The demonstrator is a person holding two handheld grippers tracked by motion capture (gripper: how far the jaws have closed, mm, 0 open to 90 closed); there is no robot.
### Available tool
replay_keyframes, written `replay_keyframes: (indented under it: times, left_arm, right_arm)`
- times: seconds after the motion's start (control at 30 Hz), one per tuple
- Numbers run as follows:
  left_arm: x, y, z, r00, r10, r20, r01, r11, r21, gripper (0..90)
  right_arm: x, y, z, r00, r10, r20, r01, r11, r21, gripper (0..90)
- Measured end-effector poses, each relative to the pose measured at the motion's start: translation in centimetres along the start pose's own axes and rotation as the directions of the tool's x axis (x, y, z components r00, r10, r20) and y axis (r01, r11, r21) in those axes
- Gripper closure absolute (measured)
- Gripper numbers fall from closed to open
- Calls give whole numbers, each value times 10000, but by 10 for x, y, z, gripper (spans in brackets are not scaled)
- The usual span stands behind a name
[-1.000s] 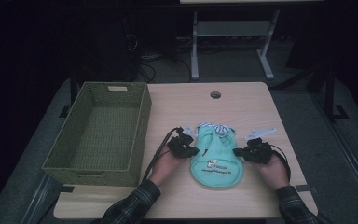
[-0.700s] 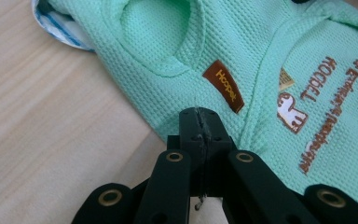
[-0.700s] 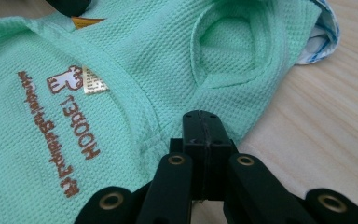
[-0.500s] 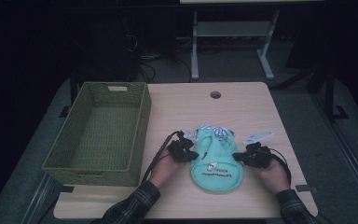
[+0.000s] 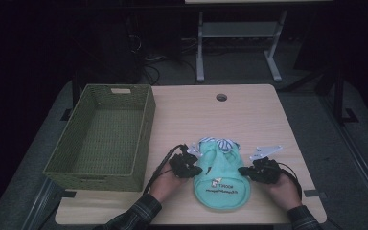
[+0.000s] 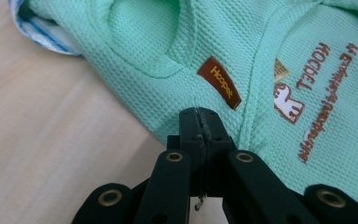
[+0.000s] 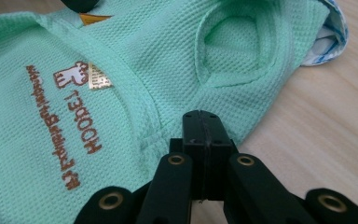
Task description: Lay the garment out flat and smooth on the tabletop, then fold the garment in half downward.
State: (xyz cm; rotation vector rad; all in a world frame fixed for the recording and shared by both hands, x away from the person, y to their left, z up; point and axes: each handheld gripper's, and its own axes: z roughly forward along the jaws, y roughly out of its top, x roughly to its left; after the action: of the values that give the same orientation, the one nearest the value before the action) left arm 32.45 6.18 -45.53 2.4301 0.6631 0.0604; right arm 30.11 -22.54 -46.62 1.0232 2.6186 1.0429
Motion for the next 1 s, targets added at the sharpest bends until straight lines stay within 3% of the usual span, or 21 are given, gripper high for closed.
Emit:
replay_keyframes:
  times: [0.17, 0.2, 0.27, 0.4, 0.63, 0.73, 1.0]
  left_arm:
    - [-8, -5, -3, 9998, 115, 173, -117, 9998, 135, 890]
    - [-9, -5, -3, 9997, -72, 227, 71, 10000, 27, 890]
    - [-7, -6, -5, 9996, 62, 276, -66, 9998, 166, 884]
    - [-4, -5, -7, 9996, -151, 231, 151, 9999, 12, 868]
    - [11, 4, -18, 9987, -418, 301, 433, 9978, -508, 798]
    - [17, 9, -22, 9989, -407, 224, 419, 9974, -586, 724]
    - [36, 21, -27, 9971, -713, 279, 737, 9921, -1013, 650]
  right_arm:
    - [4, -2, -1, 10000, -23, -86, 23, 10000, 18, 895]
    - [4, -2, -2, 10000, -35, -91, 35, 10000, 14, 891]
    - [5, -2, -3, 9999, -66, -88, 67, 10000, 68, 877]
    - [4, 0, -6, 10000, -22, -51, 21, 9999, -138, 855]
    - [-5, 5, -14, 10000, 98, 6, -98, 9986, -528, 782]
    - [-14, 12, -15, 9998, 214, 57, -210, 9975, -677, 746]
    - [-30, 24, -15, 9993, 356, 108, -345, 9952, -921, 718]
